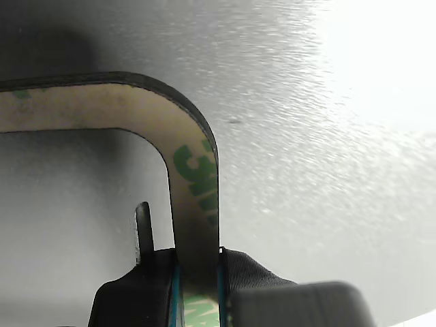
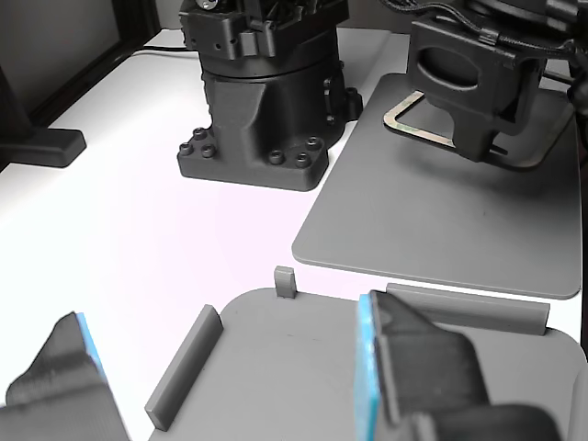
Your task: Move top rectangular frame to the holder.
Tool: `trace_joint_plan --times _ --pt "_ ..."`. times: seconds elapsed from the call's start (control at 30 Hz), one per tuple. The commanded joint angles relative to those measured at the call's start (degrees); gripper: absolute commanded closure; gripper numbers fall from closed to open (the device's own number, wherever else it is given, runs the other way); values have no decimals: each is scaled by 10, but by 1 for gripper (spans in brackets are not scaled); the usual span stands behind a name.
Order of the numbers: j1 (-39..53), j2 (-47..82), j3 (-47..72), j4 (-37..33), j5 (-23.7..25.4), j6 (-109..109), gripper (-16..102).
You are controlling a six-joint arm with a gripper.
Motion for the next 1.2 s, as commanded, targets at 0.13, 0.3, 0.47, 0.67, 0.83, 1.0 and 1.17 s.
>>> trace_joint_plan --times 0.13,0.3,0.47,0.67,0.83,1.0,1.17 --pt "-49 22 -69 9 28 47 97" --pt "-75 29 -90 9 82 146 97" --pt "-119 40 -114 9 93 250 97" --pt "-187 31 -184 9 66 323 97" --pt "-241 7 -235 9 43 318 97" --pt "-298 -9 -264 9 17 294 97" --pt "-359 -31 -288 9 13 272 97"
